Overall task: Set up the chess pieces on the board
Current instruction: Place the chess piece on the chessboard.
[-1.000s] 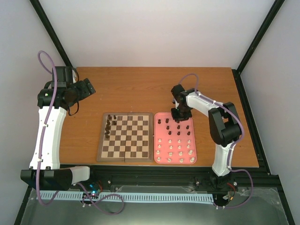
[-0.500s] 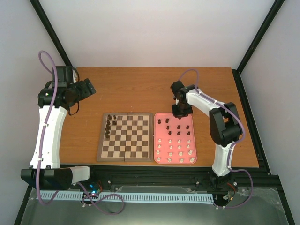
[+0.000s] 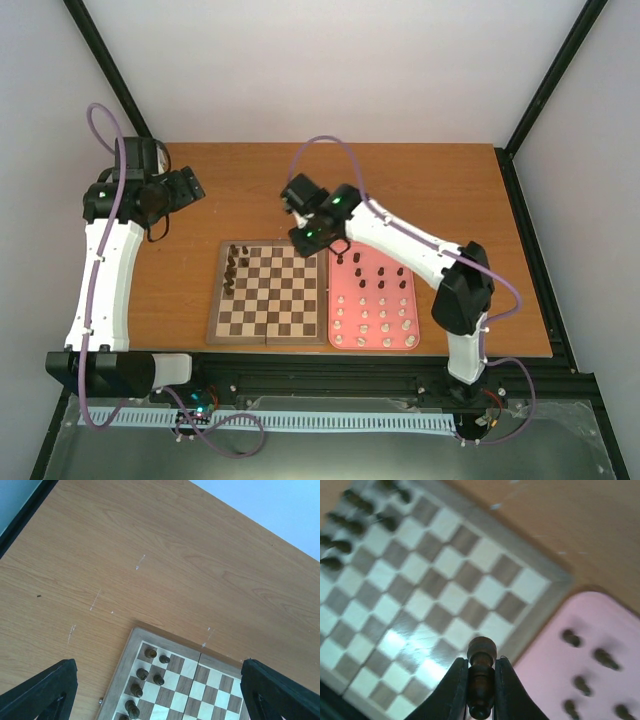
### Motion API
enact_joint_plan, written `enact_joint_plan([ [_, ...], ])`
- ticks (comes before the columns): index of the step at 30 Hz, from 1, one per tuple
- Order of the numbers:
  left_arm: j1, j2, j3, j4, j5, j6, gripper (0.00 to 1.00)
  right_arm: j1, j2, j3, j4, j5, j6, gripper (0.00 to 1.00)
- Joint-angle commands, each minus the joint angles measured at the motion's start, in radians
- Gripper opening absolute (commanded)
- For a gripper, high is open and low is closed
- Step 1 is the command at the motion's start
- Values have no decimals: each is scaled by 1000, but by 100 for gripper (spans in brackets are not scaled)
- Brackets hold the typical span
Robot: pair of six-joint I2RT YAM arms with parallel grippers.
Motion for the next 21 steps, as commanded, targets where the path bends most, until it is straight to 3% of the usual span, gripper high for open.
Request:
enact_joint_plan([
  [1, -5, -6, 59, -18, -27, 18, 100, 113, 55, 32, -5, -37, 29, 3],
  [9, -6, -31, 43, 15, 5, 1, 100, 266, 156, 129, 1, -73, 46, 3],
  [21, -6, -31, 22, 40, 0, 47, 100, 323, 477, 543, -110, -125, 47, 3],
])
